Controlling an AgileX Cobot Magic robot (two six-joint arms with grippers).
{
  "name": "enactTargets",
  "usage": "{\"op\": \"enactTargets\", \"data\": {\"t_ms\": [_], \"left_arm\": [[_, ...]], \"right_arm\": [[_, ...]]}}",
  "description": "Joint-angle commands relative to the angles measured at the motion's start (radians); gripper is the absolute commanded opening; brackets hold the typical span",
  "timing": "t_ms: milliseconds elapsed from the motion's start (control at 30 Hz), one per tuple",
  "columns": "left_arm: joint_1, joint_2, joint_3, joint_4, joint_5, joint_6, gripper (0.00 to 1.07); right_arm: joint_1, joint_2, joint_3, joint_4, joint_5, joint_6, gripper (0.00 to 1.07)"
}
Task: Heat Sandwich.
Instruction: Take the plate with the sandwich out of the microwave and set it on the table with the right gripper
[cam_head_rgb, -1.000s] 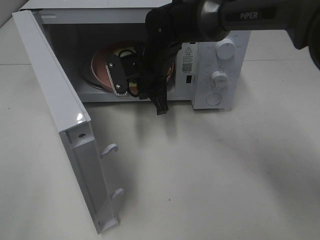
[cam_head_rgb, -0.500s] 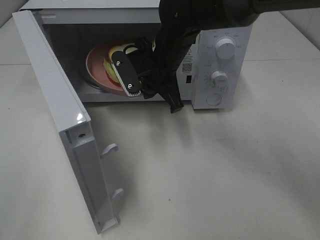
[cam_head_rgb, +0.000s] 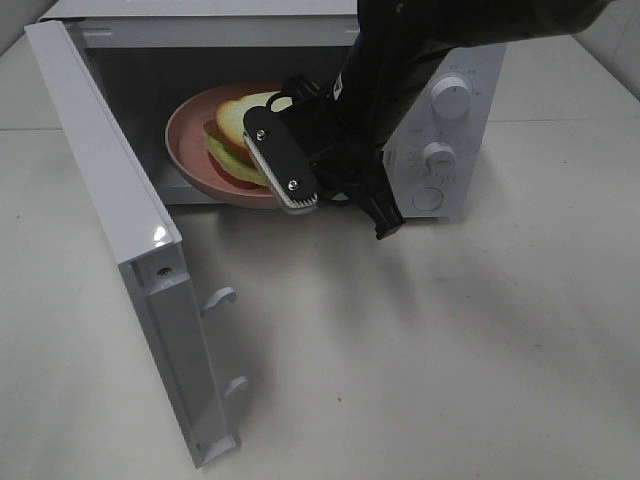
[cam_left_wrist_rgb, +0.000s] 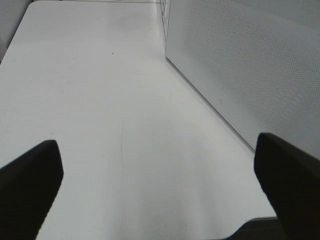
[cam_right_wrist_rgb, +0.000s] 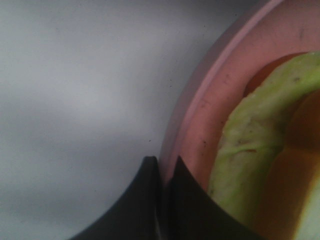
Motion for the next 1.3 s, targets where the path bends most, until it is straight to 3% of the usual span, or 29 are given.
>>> {"op": "enactTargets", "data": {"t_ms": [33, 167, 467, 1300], "left_arm": [[0.004, -0.015, 0.001, -0.006, -0.004, -0.002, 0.99], [0.004, -0.015, 0.001, -0.006, -0.004, -0.002, 0.99], [0.004, -0.015, 0.001, -0.006, -0.004, -0.002, 0.99], [0.004, -0.015, 0.001, -0.006, -0.004, -0.002, 0.98]], "right_arm": [[-0.002, -0.046, 0.031, -0.009, -0.016, 0.002, 0.00], [-0.002, -0.102, 0.128, 0.014, -0.024, 0.005, 0.00], [-0.002, -0.201, 0.240, 0.011, -0.027, 0.020, 0.00], [-0.002, -0.493, 0.498, -0.045, -0.024, 0.100, 0.00]]}}
